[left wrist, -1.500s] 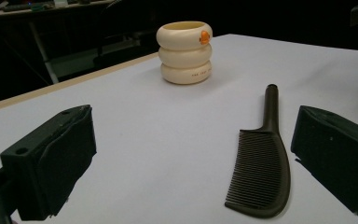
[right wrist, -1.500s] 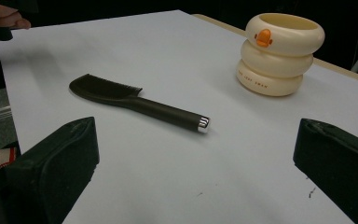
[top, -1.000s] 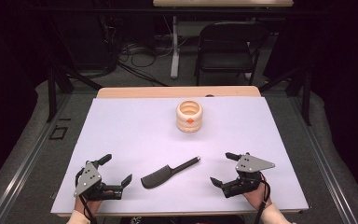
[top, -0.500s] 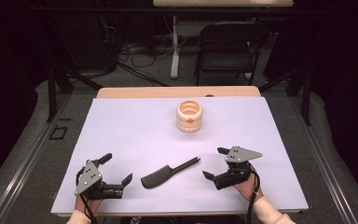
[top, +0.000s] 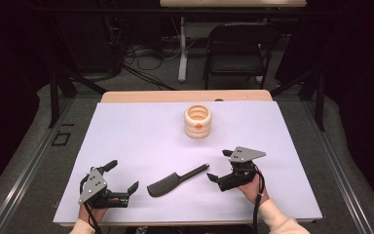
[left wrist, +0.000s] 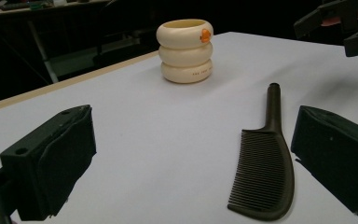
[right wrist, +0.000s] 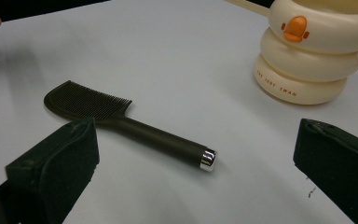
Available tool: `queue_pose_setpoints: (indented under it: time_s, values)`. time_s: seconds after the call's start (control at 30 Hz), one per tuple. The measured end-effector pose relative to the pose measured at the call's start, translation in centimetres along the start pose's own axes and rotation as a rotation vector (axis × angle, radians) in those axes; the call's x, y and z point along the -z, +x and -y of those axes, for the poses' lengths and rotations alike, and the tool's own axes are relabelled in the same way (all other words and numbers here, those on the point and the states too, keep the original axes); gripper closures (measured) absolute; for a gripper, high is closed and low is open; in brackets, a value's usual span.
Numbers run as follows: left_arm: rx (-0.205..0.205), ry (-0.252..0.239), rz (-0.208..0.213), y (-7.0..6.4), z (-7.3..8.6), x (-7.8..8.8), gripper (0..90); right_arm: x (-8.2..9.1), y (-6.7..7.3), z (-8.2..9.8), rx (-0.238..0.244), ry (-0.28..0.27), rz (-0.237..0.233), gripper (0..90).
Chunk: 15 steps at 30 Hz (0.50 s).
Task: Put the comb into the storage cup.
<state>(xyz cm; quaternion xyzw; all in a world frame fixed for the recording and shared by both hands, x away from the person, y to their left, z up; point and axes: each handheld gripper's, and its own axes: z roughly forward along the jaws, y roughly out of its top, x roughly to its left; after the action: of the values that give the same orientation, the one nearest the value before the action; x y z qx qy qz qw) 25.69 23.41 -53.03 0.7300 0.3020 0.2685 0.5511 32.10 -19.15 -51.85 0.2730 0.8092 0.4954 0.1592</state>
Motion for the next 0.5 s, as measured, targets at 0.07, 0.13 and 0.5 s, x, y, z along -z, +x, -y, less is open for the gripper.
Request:
queue_pose_setpoints:
  time_s: [0.07,0.13,0.5]
  values:
    - [-0.001,0.001,0.0,0.0,0.0,0.0,0.0,-0.4,-0.1,-0.1,-0.001,0.008,0.002,0.0]
    - [-0.003,0.001,0.001,0.0,0.0,0.0,0.0,-0.7,-0.2,-0.2,-0.004,0.009,0.002,0.0]
    - [-0.008,0.01,0.01,0.0,0.0,-0.1,0.0,-2.2,-0.6,-0.5,-0.009,0.053,0.002,0.0]
